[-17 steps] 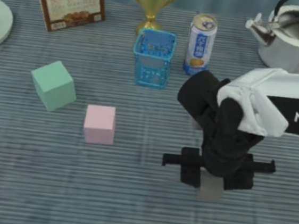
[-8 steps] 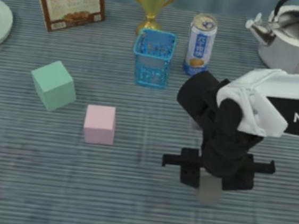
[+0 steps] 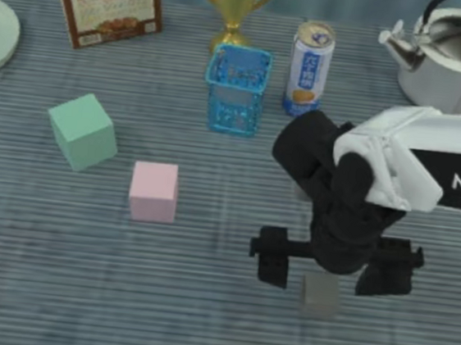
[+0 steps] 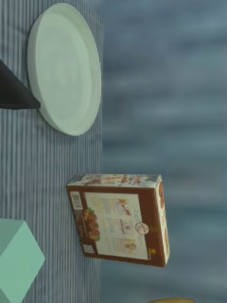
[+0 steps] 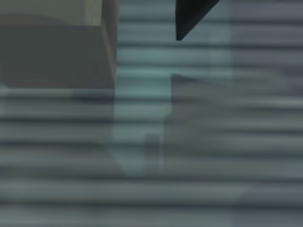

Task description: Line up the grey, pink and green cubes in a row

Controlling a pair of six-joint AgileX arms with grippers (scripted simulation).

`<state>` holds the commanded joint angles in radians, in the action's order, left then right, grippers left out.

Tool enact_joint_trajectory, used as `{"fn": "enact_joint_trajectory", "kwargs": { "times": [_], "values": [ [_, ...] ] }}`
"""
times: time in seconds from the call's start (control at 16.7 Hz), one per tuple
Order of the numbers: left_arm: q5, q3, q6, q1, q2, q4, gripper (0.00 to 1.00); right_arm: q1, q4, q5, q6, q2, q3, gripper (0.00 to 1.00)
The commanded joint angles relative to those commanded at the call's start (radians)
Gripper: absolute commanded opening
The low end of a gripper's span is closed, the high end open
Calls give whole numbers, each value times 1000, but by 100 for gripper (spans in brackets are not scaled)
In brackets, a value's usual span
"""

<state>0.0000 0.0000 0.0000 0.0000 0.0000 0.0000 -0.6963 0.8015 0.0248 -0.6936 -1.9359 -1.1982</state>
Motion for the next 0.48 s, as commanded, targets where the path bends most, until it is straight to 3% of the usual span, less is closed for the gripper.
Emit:
{"fn": "enact_joint_trajectory", "kwargs": {
  "times": [0.48],
  "values": [
    [0,0,0,0,0,0,100,-1,17,0,0,7,-14,100]
  ]
}}
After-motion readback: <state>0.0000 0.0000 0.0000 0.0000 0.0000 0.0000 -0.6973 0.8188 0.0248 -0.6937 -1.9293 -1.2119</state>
